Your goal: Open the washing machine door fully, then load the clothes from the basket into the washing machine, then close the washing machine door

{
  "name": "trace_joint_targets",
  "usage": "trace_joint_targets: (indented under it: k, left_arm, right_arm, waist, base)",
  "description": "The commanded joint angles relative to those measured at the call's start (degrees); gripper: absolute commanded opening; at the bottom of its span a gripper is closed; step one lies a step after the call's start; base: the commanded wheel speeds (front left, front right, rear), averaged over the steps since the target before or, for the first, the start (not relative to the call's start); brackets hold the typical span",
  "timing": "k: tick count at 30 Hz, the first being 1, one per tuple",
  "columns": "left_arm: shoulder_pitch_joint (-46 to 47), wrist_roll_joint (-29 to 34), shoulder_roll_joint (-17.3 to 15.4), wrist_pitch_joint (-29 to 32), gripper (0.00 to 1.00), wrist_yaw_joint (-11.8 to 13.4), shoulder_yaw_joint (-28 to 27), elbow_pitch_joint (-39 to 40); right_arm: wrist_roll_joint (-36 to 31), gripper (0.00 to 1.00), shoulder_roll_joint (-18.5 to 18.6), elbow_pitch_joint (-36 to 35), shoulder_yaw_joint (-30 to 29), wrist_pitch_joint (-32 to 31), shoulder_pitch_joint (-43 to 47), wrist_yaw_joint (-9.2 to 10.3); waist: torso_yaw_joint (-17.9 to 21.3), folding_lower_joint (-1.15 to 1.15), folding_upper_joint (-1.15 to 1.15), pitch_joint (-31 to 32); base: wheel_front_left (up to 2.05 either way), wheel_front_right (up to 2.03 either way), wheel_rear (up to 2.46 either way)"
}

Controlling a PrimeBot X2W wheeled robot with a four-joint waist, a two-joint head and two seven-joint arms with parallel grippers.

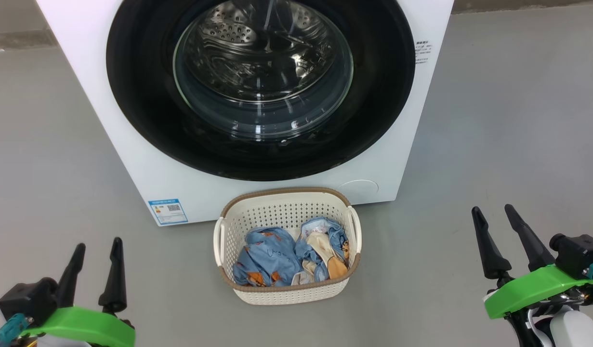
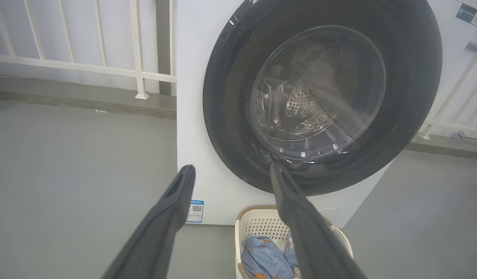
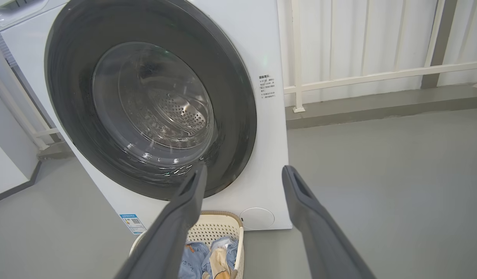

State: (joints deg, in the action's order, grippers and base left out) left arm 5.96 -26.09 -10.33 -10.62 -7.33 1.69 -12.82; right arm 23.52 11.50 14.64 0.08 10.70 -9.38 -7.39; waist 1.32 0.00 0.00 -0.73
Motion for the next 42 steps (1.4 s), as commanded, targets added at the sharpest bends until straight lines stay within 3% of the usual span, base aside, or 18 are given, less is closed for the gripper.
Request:
trace_joint_targets:
  k: [1,22,42]
  left_arm:
    - [2.82,1.81,-2.13,-0.84,1.00,-0.13,-1.55,1.71]
    - [2.77,15.02,-3.29,-4.38,1.00,-0.15,-1.92,1.23]
    - [2.81,13.30,-3.19,-4.38,1.00,-0.15,-2.66,0.22]
  right_arm:
    - [-2.00,1.00,1.15,-1.47,1.26,0.82,-2.14,-0.08]
    - [-13.86,1.00,1.56,1.54,1.23,4.30,-3.32,-0.10]
    - [-13.11,1.00,1.38,2.37,1.00,4.30,-3.50,-0.10]
  waist:
    - [0.04,0.00,0.00,0.01]
    - [0.33,0.00,0.00,0.42]
    - [-0.16,0.00,0.00,0.92]
  base:
    - [0.00,0.00,0.00]
    - [0.00,0.00,0.00]
    - [0.00,0.00,0.00]
